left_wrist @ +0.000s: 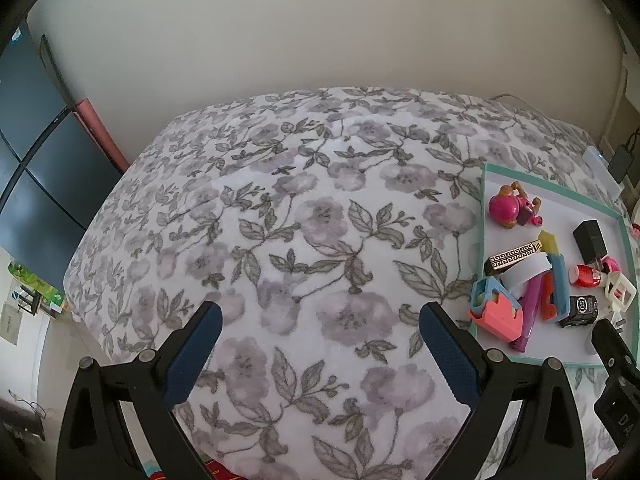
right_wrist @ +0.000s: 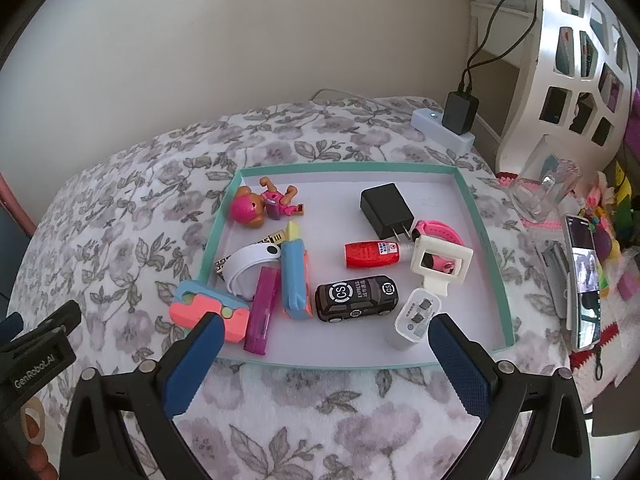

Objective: Organize rigid objects

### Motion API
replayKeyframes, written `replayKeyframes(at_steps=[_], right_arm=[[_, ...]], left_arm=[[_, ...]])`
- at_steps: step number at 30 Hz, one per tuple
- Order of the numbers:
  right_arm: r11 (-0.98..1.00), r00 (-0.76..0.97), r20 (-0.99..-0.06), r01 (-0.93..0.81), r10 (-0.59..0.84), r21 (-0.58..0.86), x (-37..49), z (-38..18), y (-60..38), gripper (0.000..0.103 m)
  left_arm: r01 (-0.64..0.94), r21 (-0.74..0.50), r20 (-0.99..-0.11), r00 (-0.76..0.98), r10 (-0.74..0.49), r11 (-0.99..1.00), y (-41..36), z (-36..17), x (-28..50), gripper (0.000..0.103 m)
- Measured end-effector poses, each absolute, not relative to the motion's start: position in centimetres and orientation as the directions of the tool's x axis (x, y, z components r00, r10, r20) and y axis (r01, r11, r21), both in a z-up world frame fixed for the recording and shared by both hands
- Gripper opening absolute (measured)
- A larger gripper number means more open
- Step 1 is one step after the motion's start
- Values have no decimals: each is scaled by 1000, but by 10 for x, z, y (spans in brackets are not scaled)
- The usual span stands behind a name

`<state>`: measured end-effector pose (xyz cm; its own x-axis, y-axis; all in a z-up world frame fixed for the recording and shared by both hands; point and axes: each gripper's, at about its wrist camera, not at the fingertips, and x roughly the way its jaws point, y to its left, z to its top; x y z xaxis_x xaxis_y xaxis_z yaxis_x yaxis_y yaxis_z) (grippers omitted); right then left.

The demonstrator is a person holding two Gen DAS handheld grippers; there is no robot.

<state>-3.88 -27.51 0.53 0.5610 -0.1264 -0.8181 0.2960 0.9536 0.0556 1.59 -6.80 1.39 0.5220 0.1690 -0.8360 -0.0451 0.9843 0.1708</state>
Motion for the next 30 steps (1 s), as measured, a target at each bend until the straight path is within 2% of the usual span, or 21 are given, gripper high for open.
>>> replayKeyframes(at_steps=[30], right_arm=[[961,547,-827,274,-132,27,-34,1,-273,103]], left_arm=[[-42,177,-838,517,173,983,-66,12,15,99]])
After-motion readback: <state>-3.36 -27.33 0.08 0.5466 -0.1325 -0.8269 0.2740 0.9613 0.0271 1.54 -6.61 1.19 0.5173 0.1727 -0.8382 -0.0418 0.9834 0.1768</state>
